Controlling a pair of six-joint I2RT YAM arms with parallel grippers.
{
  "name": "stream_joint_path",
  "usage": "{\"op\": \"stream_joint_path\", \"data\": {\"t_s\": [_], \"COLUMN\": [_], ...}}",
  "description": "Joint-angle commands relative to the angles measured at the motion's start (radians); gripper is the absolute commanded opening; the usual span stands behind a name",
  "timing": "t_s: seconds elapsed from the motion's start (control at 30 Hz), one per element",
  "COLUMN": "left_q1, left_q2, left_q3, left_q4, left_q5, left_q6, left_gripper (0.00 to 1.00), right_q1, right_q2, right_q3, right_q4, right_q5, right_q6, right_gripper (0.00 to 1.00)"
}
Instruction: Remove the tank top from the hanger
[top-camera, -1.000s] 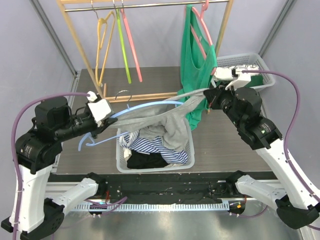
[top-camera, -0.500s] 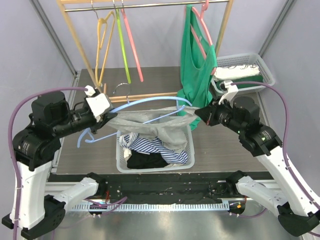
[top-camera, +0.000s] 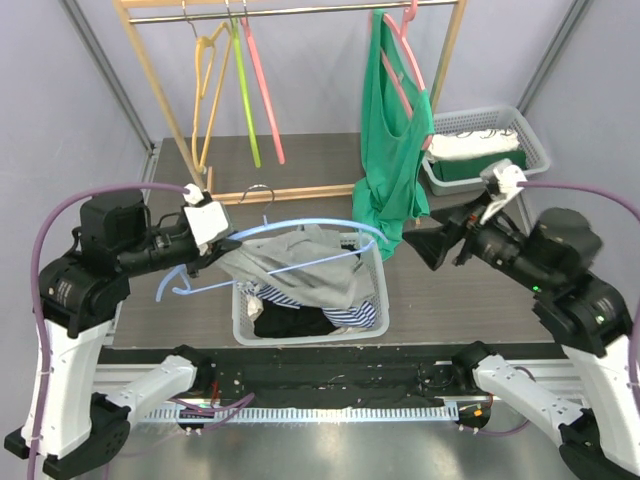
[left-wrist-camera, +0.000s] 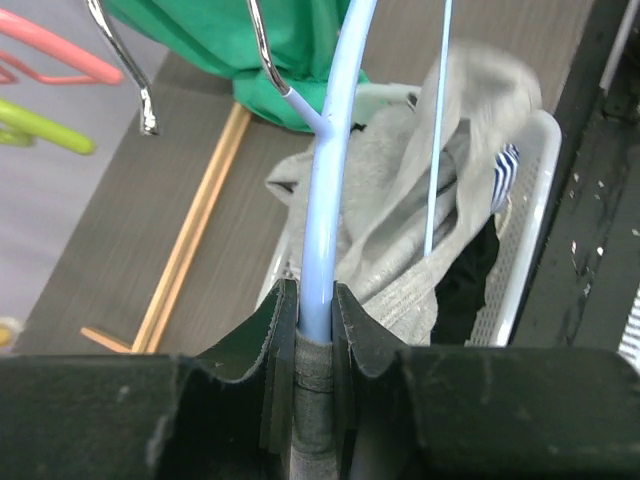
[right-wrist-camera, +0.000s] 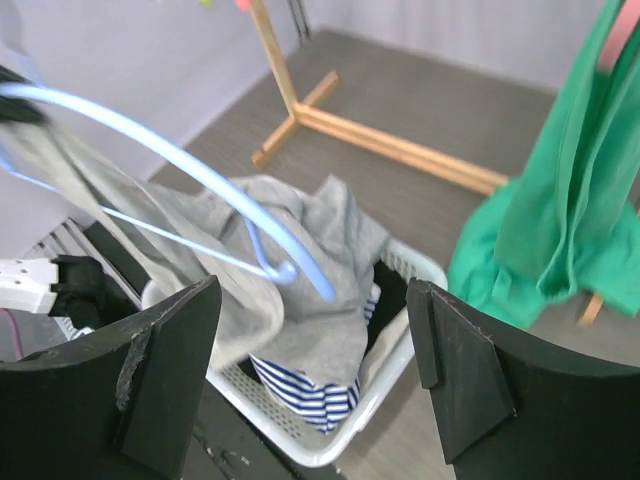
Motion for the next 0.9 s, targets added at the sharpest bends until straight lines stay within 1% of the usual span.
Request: {"op": "stream_joint_path", "data": {"t_s": [0.0, 0.13, 0.17, 0.23, 0.33, 0.43, 0.57, 0.73, 0.87], "left_q1": [0.004, 0.003, 0.001, -0.01, -0.022, -0.034, -0.046, -0.048, -0.054], "left_q2": [0.016, 0.073, 0.087, 0.137, 0.196, 0.214, 0.216, 0.22, 0.251], "left_q3": [-0.022, 0.029, 0.059, 0.107, 0.185, 0.204, 0.197, 0.213, 0.271], "left_q4": [0.016, 0.027, 0.034, 0.028, -0.013, -0.044, -0.098, -0.122, -0.127], "left_q5": [0.103, 0.126, 0.146, 0.163, 0.199, 0.223, 0.235, 0.243, 0.243], "left_q6": [0.069, 0.084, 0.086, 0.095, 0.158, 0.191, 0.273, 0.319, 0.324], "left_gripper": [0.0, 0.0, 0.0, 0.0, 0.0, 0.0, 0.0, 0.0, 0.0], "right_q1": [-0.004, -0.002, -0.002, -0.002, -0.002, -0.002, -0.002, -0.002, -0.002], "right_q2": [-0.012, 0.031, 0.039, 0.075, 0.134, 0.186, 0.204, 0.217, 0.226], "right_q3": [0.111, 0.16, 0.162, 0.154, 0.179, 0.222, 0.252, 0.235, 0.203], "right_q4": [-0.013, 0.004, 0.022, 0.088, 0.117, 0.118, 0.119, 0.121, 0.133], "right_q5": [-0.084, -0.173, -0.238, -0.301, -0.401, -0.463, -0.539, -0.621, -0.664], "right_q6": [-0.113, -0.172, -0.173, -0.175, -0.189, -0.211, -0.222, -0.21, -0.198], "right_gripper": [0.84, 0.84, 0.82, 0.8, 0.77, 0.77, 0.77, 0.77, 0.76]}}
